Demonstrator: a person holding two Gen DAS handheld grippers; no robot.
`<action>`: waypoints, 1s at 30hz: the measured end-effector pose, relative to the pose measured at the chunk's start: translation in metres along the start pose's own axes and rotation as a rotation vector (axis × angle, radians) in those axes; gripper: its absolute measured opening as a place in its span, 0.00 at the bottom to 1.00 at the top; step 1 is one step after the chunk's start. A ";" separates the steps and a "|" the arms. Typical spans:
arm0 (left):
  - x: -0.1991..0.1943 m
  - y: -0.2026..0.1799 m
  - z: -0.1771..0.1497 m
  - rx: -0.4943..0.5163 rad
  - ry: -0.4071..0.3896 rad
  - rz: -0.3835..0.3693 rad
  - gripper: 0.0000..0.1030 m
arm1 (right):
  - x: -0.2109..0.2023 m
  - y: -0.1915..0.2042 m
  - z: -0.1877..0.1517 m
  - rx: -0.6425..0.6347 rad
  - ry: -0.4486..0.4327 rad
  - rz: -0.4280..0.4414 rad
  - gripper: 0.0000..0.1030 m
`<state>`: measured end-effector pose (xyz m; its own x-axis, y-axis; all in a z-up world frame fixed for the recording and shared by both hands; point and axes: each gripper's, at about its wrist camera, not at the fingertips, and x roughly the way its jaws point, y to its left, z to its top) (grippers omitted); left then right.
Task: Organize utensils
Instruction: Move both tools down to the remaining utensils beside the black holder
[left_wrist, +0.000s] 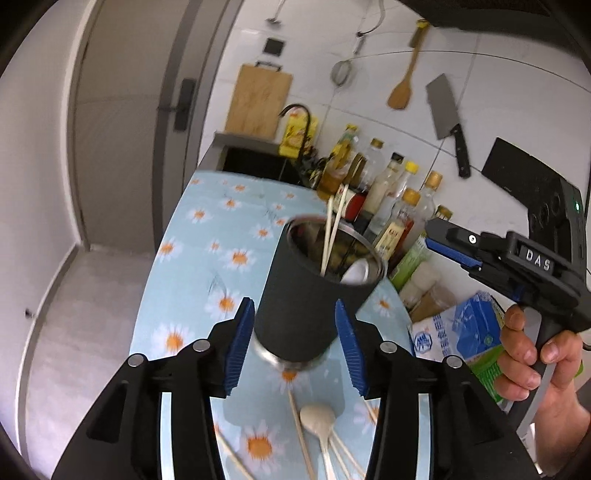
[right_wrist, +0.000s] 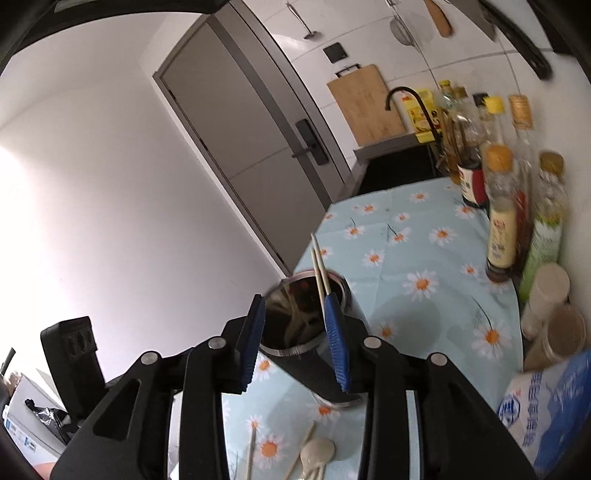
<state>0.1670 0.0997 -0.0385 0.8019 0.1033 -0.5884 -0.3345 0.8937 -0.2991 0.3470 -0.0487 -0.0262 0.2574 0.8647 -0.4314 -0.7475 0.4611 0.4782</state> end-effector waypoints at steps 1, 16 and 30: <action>-0.001 0.002 -0.006 -0.012 0.019 0.012 0.43 | -0.002 -0.001 -0.006 -0.003 0.004 -0.008 0.34; 0.025 0.022 -0.077 -0.181 0.412 0.194 0.43 | -0.019 -0.024 -0.078 0.064 0.089 -0.059 0.34; 0.066 0.026 -0.105 -0.295 0.702 0.286 0.15 | -0.034 -0.057 -0.124 0.058 0.173 -0.067 0.34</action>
<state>0.1592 0.0841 -0.1640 0.2015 -0.0757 -0.9766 -0.6746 0.7121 -0.1944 0.3048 -0.1289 -0.1331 0.1929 0.7866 -0.5865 -0.6941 0.5319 0.4850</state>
